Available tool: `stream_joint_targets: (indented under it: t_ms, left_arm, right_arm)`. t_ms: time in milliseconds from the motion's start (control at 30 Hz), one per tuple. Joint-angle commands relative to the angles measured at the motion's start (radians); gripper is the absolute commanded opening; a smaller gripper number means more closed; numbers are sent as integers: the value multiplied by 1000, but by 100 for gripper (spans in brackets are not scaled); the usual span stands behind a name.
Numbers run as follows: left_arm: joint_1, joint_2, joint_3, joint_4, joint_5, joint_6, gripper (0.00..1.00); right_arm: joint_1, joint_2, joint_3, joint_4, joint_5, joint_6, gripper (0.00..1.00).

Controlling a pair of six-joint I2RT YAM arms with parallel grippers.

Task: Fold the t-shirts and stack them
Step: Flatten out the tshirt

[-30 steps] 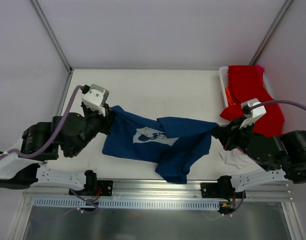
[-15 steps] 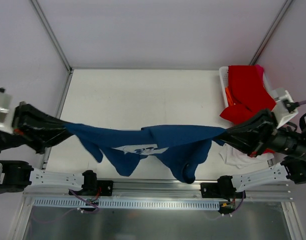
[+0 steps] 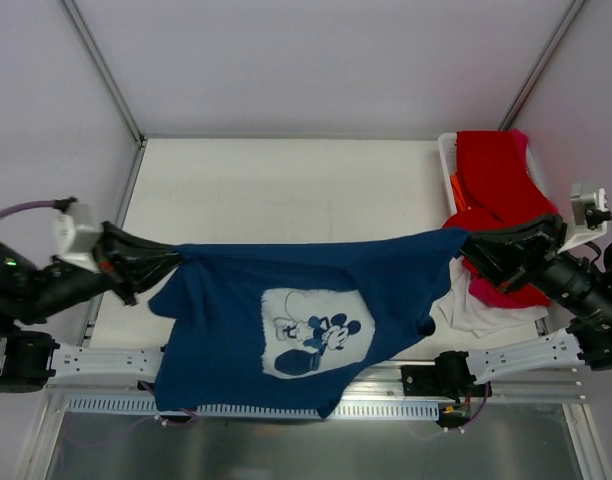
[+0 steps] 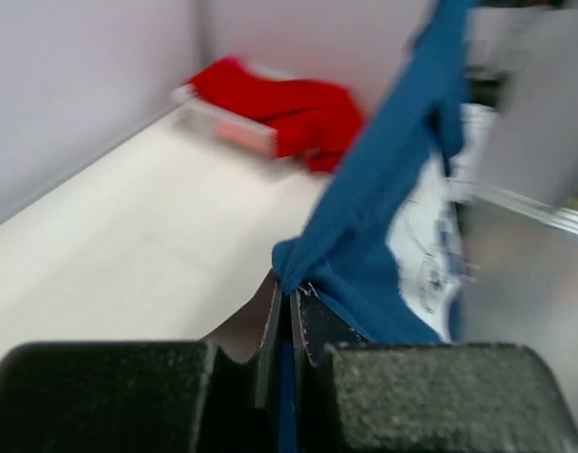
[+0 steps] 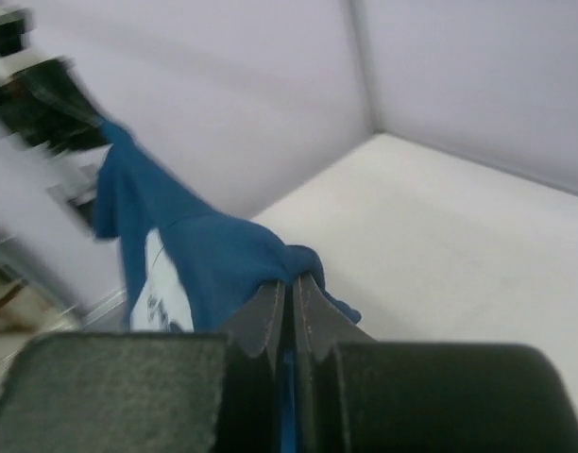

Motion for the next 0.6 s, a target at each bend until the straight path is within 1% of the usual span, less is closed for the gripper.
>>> stream_joint_targets:
  t_ms: [0,67,100,133,167,200,233,267,300,333,367,400,467,500,533,567]
  left_arm:
    - [8,44,-220,88,-482,21,0]
    - [8,52,-331,159,-589,21,0]
    - [10,61,-380,230,-655,13,0]
    - [11,67,-467,268,-690,7,0]
    - [16,79,-503,296,-729,-10,0]
    - [26,110,-557,321,-769,-75,0]
    - [45,128,-584,330,-766,-108,0]
    - [90,150,-608,335,-751,-138,0]
    - [121,202,-650,344,-713,-204,0]
    - [161,232,-672,356,-674,-232,0]
    - [260,298,-701,368,-621,-286,0]
    - [307,329,-712,402,-529,-313,0]
    - [393,427,-740,463,-488,-350,0]
    - [413,455,-744,538,-438,-346,0]
    - [434,481,-747,586,-403,-296,0]
    - [474,534,-749,636,-375,-266,0]
  right_arm:
    - [-3,-11,-99,132,460,-140,0]
    - [-7,6,-198,190,585,-187,0]
    - [-13,14,-223,191,666,-180,0]
    - [-51,20,-249,191,690,-137,0]
    - [-76,24,-315,189,701,-103,0]
    - [-135,21,-353,189,690,-62,1]
    - [-162,17,-393,191,681,-16,1]
    - [-186,14,-471,191,675,82,1]
    - [-234,11,-508,192,640,127,1]
    - [-260,15,-536,192,623,154,1]
    - [-288,33,-579,192,600,187,1]
    - [-336,49,-594,192,586,193,1]
    - [-403,89,-613,191,535,184,0]
    - [-482,143,-612,192,496,172,0]
    - [-528,171,-608,198,440,156,0]
    - [-630,203,-602,207,326,115,0]
